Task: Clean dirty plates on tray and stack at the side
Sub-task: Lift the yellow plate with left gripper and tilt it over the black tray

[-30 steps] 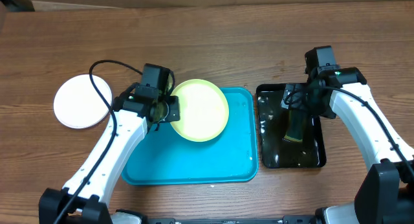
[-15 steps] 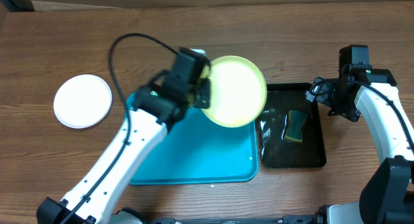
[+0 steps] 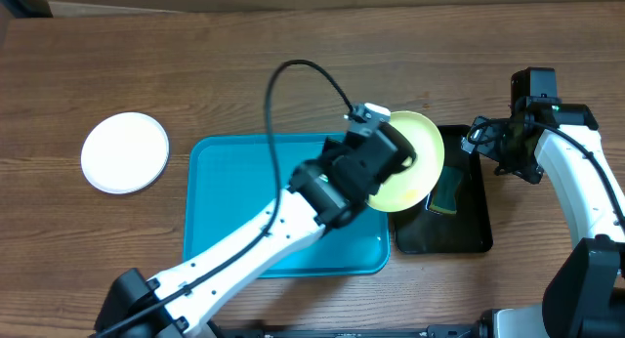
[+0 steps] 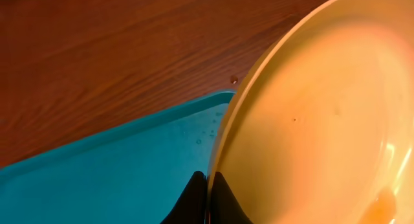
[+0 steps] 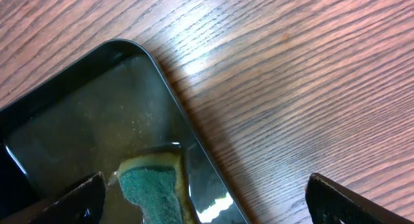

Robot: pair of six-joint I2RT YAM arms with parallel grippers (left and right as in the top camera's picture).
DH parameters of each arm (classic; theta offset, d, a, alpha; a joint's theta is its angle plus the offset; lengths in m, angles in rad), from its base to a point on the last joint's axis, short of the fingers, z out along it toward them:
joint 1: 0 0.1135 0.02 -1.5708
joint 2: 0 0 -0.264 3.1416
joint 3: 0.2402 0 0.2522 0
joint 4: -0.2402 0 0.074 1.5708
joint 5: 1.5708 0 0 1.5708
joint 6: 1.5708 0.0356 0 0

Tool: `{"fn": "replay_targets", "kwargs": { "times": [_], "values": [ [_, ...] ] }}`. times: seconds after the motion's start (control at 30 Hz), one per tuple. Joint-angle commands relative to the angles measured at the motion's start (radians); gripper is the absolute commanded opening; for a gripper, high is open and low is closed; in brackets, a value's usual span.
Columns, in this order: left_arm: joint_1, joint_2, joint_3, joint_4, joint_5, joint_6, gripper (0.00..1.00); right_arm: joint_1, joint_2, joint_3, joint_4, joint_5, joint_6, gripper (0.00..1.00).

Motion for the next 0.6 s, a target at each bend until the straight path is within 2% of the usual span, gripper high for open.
{"fn": "replay_targets", "kwargs": {
  "times": [0.0,0.23,0.33,0.57],
  "values": [
    [-0.037,0.011,0.022,0.018,-0.143,0.002,0.04,-0.003,0.002,0.021,0.006,0.010,0.011,1.00],
    [-0.062,0.016,0.022,0.092,-0.143,0.035,0.04,-0.003,0.002,0.021,0.007,0.010,0.011,1.00],
    [-0.064,0.016,0.022,0.109,-0.143,0.043,0.04,-0.003,0.002,0.021,0.098,0.019,0.010,1.00],
    [-0.095,0.016,0.022,0.126,-0.152,0.144,0.04,-0.028,0.002,0.021,0.179,0.013,0.012,1.00]
  ]
}}
